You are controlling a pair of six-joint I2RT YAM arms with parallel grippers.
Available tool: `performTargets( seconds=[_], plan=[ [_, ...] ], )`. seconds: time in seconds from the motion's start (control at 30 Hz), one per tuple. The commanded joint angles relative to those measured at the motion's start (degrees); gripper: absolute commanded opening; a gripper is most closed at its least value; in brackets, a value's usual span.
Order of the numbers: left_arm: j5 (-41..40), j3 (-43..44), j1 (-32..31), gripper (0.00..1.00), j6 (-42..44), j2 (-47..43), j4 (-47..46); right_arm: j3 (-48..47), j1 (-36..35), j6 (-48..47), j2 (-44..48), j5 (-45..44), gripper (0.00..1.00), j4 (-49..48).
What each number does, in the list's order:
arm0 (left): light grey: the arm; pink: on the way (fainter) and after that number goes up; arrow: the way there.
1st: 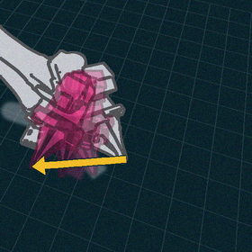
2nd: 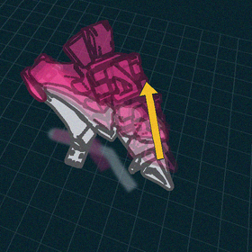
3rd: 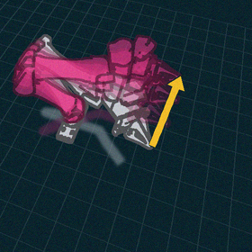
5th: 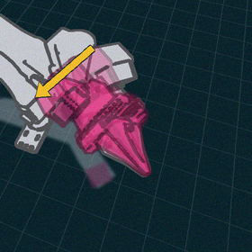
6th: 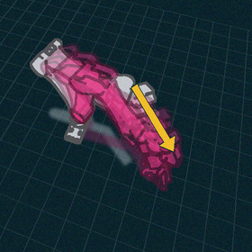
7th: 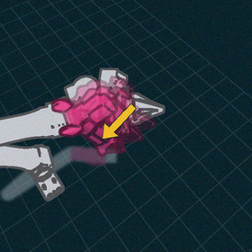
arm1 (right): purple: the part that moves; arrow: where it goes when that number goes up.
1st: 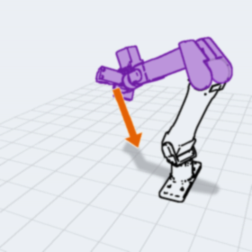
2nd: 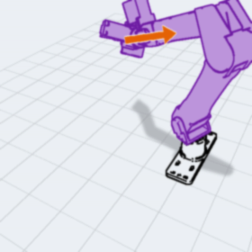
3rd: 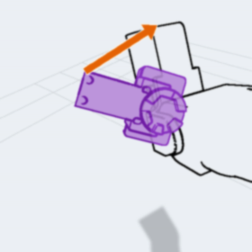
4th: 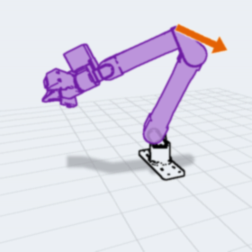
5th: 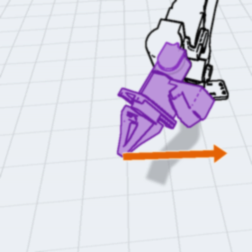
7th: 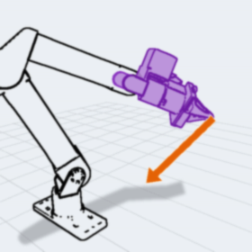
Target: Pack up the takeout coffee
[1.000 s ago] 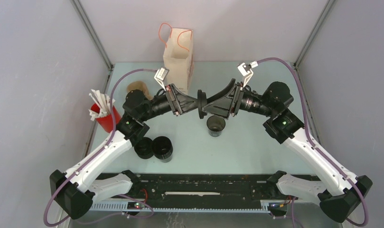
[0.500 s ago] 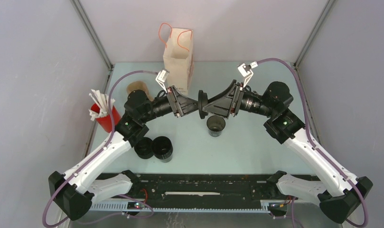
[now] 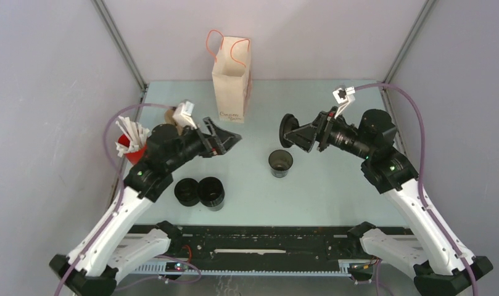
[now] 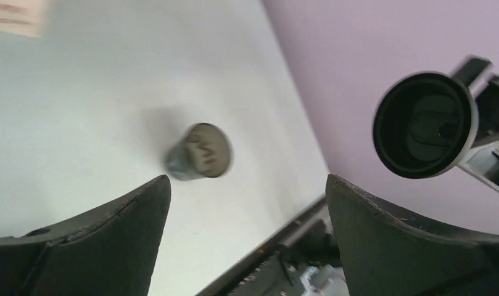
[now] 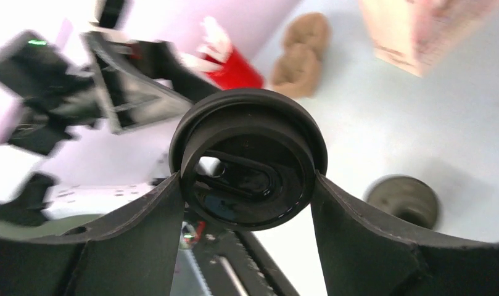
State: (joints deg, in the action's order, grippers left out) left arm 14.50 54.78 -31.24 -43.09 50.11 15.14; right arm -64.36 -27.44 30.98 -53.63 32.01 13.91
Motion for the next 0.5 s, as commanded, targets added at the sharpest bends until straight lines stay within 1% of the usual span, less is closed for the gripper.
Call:
performTargets(
  seconds=[0.0,0.1,0.17,0.23,0.3,0.47],
  plan=[
    [-17.0,6.1,2.0,1.0,9.8,-4.4,13.9,-1.6,-1.3,-15.2,-0.4,-17.1,0.74,17.7],
    [-21.3,8.4,1.9,1.0,13.0,-2.6,11.3,-2.5,-5.4,-18.9,-5.3,-27.3,0.74,22.7],
    [-22.6,9.9,1.9,1.0,14.4,0.3,8.0,-4.7,-9.4,-20.5,-10.3,-36.6,0.73,26.3],
    [-23.6,11.5,1.8,1.0,15.8,4.1,4.4,-6.4,-13.0,-21.9,-14.8,-42.4,0.74,28.5],
    [-24.4,12.7,1.8,1.0,17.3,7.7,-0.2,-8.7,-14.3,-21.8,-18.8,-44.2,0.74,30.6],
    [-30.6,14.3,1.8,1.0,23.2,13.8,-9.3,-14.1,-13.2,-22.2,-26.4,-41.4,0.75,34.1]
  ],
)
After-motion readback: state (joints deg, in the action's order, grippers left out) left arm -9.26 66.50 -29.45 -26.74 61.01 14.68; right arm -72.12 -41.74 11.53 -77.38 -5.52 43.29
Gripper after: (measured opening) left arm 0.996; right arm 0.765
